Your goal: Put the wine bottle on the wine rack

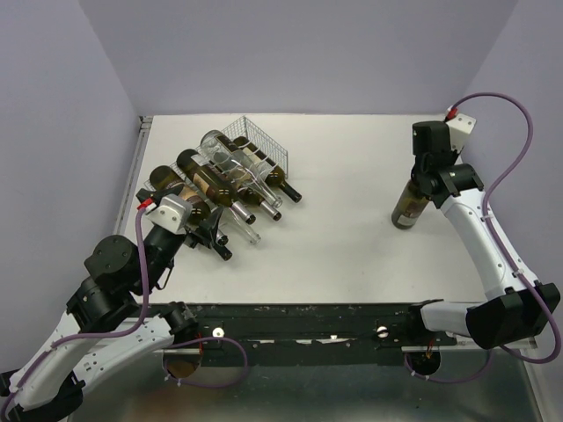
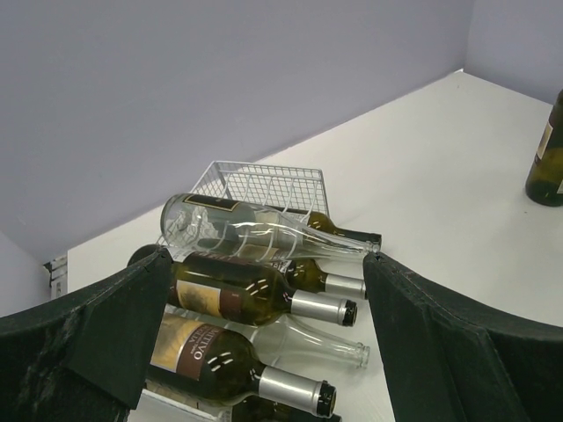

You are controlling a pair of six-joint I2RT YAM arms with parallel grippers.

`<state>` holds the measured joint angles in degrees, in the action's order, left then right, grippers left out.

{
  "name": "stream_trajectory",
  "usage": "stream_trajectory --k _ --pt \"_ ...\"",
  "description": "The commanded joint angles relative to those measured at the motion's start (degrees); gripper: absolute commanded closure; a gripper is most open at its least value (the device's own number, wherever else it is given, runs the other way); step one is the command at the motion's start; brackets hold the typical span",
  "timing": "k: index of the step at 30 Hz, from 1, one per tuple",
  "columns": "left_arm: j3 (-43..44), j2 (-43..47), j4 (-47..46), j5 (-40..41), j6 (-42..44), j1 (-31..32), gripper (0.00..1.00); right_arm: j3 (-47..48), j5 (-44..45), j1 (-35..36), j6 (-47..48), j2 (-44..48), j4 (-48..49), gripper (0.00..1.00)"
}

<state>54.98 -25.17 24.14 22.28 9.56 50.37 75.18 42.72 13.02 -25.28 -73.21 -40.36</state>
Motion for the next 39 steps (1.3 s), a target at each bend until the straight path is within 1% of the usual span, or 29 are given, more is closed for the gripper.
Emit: stream_trajectory --k 1,3,5,6,12,16,18,23,27,31,35,39 --pt "1.8 -0.41 1.17 0.75 -0.6 -0.01 0.01 0.05 -1.31 -0.27 1.81 1.75 2.21 0.84" --pt "1.88 -0.67 1.35 0.13 -1.03 0.08 0.01 1.19 -3.42 -0.27 3.38 1.76 1.95 0.91" --pt "1.88 -1.28 1.35 -0.57 -1.47 0.17 0.01 2.95 -7.71 -0.27 4.7 1.32 1.25 0.98" --pt "1.88 -1.46 1.43 -1.01 -1.56 0.08 0.01 4.0 -10.61 -0.27 5.32 1.32 0.64 0.99" --pt "1.01 -2.78 -0.14 -4.43 -3.58 -0.01 0.01 10.33 -31.79 -0.27 7.35 1.32 -0.77 0.99" --pt "-0.48 -2.69 -2.95 -8.47 -4.81 0.08 0.01 15.86 -42.26 -0.27 6.82 0.88 -2.88 0.99" --pt "-1.45 -2.78 -4.8 -10.41 -5.78 0.08 0.01 19.11 -48.93 -0.18 6.21 0.26 -4.2 0.99" --pt "-3.56 -4.71 -9.19 -16.39 -9.11 0.08 0.01 25.62 -61.5 -0.18 2.35 -1.23 -5.52 0.99" --pt "-4.35 -8.31 -12.71 -18.76 -12.54 0.08 0.01 25.9 -71.26 -0.18 -2.4 -1.41 -2.19 0.99" --pt "-4.01 -12.79 -15.17 -21.74 -14.48 0.17 0.01 23.79 -76.64 -0.1 -6.71 -0.88 2.99 0.99" --pt "-2.6 -17.44 -14.39 -30.27 -14.4 0.17 0.02 22.12 -79.71 0.96 -10.48 -0.44 6.95 0.99" --pt "-1.72 -21.23 -14.03 -34.14 -15.19 0.17 0.02 22.03 -80.86 2.98 -12.51 -0.35 9.59 0.99"
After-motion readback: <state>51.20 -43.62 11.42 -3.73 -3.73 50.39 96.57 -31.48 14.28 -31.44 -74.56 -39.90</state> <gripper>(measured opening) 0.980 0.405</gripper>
